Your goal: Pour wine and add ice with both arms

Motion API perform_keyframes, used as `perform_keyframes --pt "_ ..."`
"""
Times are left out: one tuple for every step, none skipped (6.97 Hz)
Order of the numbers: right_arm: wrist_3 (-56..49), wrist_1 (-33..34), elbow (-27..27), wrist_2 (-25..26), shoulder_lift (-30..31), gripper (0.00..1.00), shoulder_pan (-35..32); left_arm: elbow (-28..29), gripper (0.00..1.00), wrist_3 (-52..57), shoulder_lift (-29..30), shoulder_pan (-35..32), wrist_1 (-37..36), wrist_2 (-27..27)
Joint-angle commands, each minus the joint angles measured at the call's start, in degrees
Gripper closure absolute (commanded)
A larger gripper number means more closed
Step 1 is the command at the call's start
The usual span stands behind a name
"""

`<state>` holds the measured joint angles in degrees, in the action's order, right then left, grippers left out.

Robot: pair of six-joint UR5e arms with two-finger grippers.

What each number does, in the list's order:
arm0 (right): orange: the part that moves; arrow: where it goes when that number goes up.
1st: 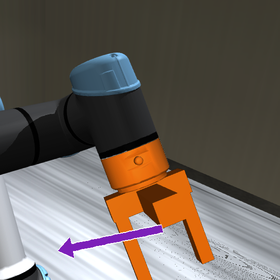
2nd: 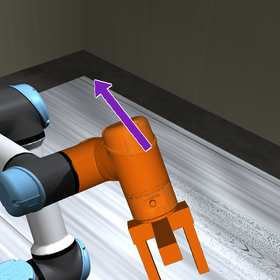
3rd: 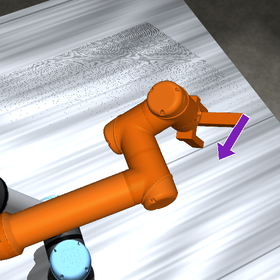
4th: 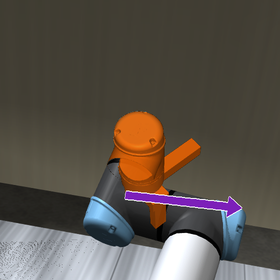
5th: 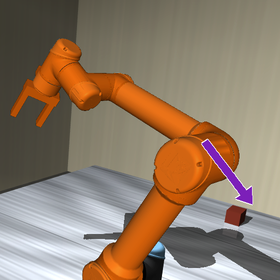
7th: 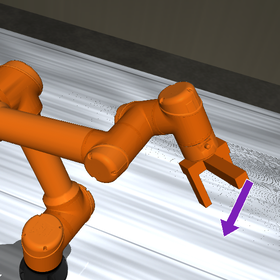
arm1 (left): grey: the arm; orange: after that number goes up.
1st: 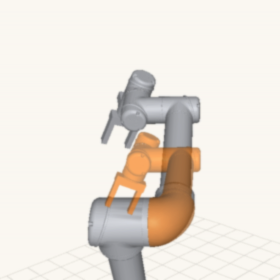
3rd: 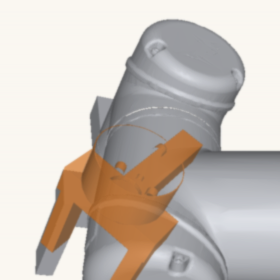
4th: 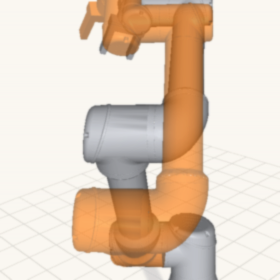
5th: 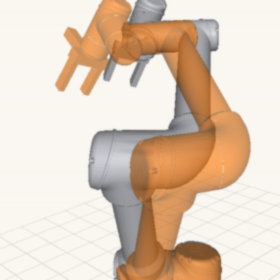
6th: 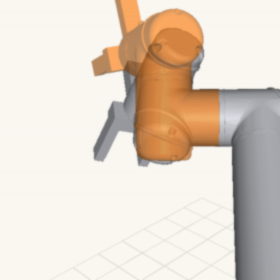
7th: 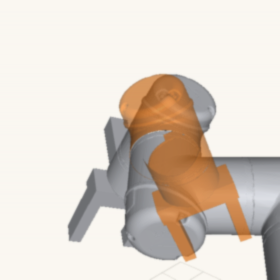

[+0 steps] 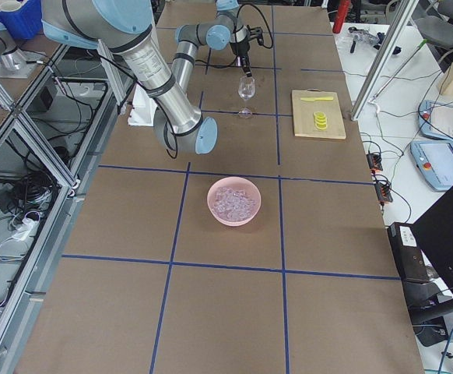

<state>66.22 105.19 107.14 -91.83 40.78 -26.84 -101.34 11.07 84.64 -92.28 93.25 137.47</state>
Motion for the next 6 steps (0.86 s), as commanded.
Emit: perform_keyframes --pt "-0.30 0.02 -0.44 0.60 0.01 0.69 0.91 0.09 0.00 0.00 0.00 0.00 0.00 -0.01" --pt "-0.91 0.02 -0.36 0.42 -0.08 0.01 1.26 0.09 0.00 0.00 0.00 0.00 0.00 -0.01" --pt "-1.01 0.02 -0.53 -0.54 -0.17 0.00 1.26 0.09 0.00 0.00 0.00 0.00 0.00 -0.01" --pt "-1.01 0.10 -0.44 -1.07 -0.08 0.00 1.18 0.09 0.00 0.00 0.00 0.00 0.00 -0.01" --pt "-1.10 0.11 -0.36 -1.16 0.00 0.00 1.18 0.09 0.00 0.00 0.00 0.00 0.00 -0.01" --pt "-1.36 0.11 -0.27 -1.86 0.26 0.00 0.65 0.09 0.00 0.00 0.00 0.00 0.00 -0.01"
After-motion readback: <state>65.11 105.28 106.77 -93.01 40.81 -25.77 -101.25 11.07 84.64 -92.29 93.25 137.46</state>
